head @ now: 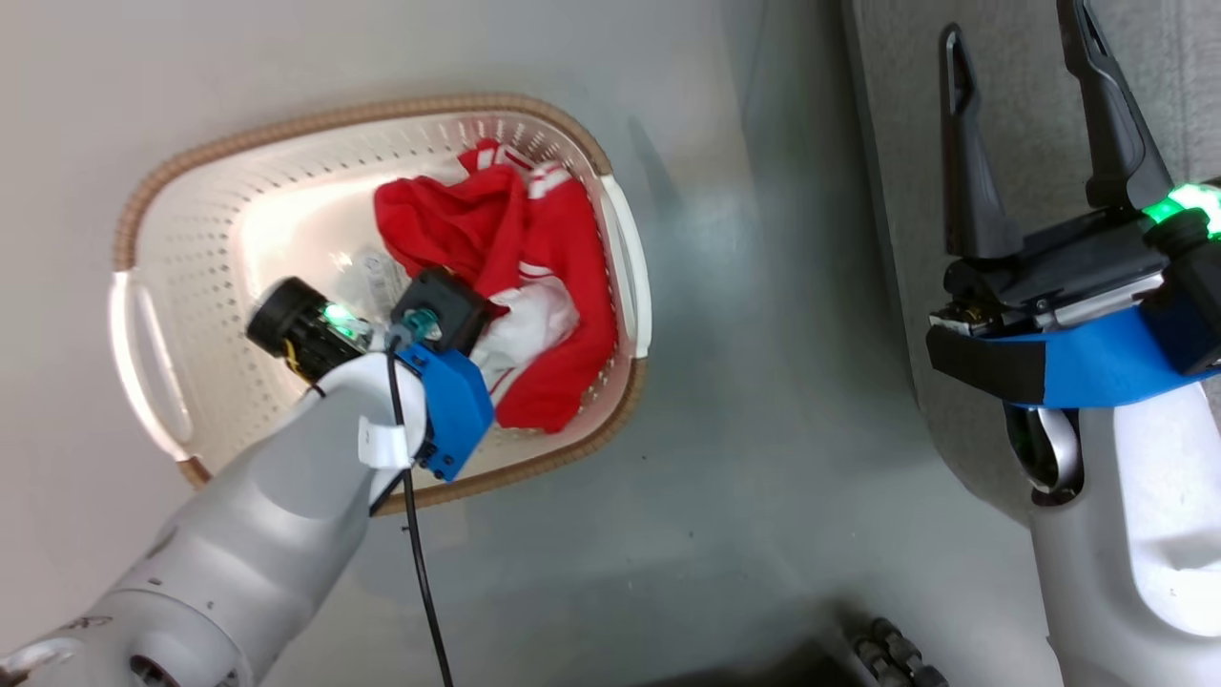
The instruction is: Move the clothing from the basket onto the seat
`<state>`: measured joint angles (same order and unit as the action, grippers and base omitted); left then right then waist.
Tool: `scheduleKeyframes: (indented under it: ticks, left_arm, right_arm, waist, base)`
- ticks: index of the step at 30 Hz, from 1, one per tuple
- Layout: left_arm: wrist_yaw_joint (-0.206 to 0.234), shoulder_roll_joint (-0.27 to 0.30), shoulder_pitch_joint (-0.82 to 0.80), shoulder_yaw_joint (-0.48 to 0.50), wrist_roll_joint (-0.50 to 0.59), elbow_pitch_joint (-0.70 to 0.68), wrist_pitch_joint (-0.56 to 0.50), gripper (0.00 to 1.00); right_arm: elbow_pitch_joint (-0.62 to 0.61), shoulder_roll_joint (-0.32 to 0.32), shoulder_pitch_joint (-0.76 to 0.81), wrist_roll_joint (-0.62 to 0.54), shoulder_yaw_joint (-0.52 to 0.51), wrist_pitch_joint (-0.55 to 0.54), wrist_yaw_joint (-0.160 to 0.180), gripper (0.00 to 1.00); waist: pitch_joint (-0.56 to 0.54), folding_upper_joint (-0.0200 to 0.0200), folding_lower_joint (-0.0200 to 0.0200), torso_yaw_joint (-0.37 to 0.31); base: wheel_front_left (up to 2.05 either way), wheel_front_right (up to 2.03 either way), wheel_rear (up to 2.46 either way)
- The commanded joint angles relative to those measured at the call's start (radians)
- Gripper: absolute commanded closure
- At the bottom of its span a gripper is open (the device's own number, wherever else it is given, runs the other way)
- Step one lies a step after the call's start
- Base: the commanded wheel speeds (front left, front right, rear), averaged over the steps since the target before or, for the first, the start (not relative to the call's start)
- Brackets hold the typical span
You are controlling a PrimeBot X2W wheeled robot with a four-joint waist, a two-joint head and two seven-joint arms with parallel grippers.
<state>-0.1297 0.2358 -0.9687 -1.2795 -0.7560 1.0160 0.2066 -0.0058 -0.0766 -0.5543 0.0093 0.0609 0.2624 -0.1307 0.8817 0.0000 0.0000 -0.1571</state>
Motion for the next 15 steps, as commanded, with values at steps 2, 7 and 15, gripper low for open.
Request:
scheduleKeyframes:
  ticks: [2,7,15]
  left_arm:
    - [-0.001,-0.009,0.011,-0.003,-0.003,-0.014,0.018,1.0]
    - [-0.001,-0.018,0.043,-0.003,-0.01,-0.058,0.05,1.0]
    - [-0.001,-0.008,0.083,0.046,0.006,-0.176,0.059,1.0]
  right_arm:
    - [0.006,-0.011,0.016,-0.004,-0.005,0.004,0.0,0.0]
    - [0.019,-0.019,0.044,-0.001,-0.014,0.004,0.0,0.0]
    - [0.043,-0.027,0.104,0.004,-0.036,0.004,0.0,0.0]
  waist:
    - [-0.052,0.0,0.0,0.025]
    - [-0.135,0.0,0.0,0.047]
    - [-0.274,0.0,0.0,0.094]
  base:
    - [0.0,0.0,0.0]
    - [0.0,0.0,0.0]
    - [0.0,0.0,0.0]
